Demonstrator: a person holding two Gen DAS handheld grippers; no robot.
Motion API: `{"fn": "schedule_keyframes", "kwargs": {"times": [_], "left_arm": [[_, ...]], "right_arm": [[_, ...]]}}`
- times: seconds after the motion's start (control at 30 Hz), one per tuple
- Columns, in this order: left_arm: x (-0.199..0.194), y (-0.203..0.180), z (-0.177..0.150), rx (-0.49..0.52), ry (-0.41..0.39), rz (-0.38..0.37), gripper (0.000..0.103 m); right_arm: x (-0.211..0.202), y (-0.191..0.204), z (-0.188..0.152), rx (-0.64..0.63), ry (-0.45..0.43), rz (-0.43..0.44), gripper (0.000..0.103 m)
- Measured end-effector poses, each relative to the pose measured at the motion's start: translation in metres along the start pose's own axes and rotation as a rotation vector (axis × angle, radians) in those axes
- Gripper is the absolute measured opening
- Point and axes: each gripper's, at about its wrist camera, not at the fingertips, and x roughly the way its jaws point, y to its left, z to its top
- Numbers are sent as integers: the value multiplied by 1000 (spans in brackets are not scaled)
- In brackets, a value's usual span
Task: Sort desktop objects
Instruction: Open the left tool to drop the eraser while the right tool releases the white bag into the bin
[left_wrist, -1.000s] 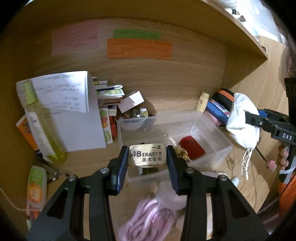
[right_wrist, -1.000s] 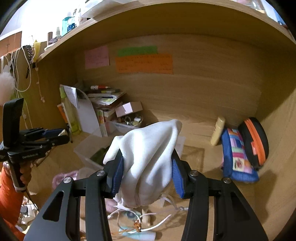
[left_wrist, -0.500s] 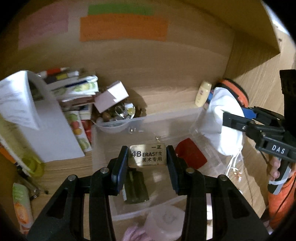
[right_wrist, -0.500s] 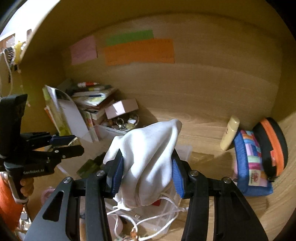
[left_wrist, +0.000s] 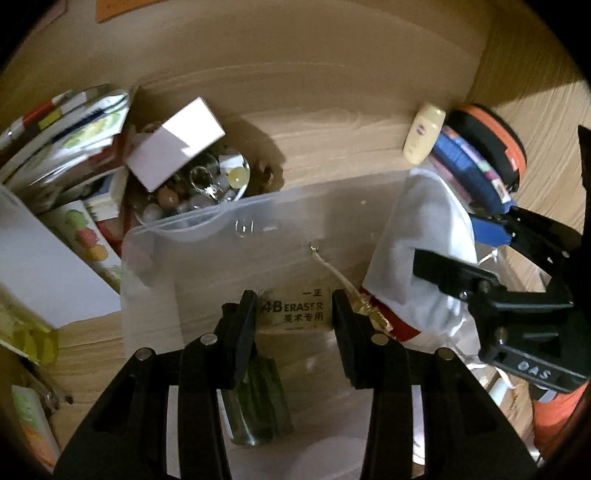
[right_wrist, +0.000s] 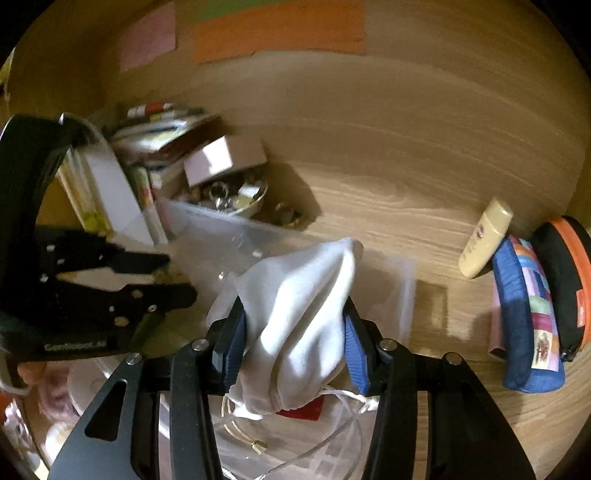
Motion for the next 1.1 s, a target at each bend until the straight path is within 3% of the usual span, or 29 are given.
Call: {"fn": "schedule_keyframes", "kwargs": {"times": [0.43, 0.6, 0.73, 1.1], "left_arm": [[25, -5, 2, 27, 72, 18, 40], [24, -5, 5, 31, 63, 23, 41], [24, -5, 6, 41, 59, 33, 46], [-8, 1, 2, 55, -5, 85, 55]], "right_arm": [[12, 10, -5, -42, 26, -37, 47], [14, 14, -6, -64, 32, -59, 49], [14, 16, -6, -78, 39, -77, 58], [-22, 18, -1, -62, -34, -105, 67]]}}
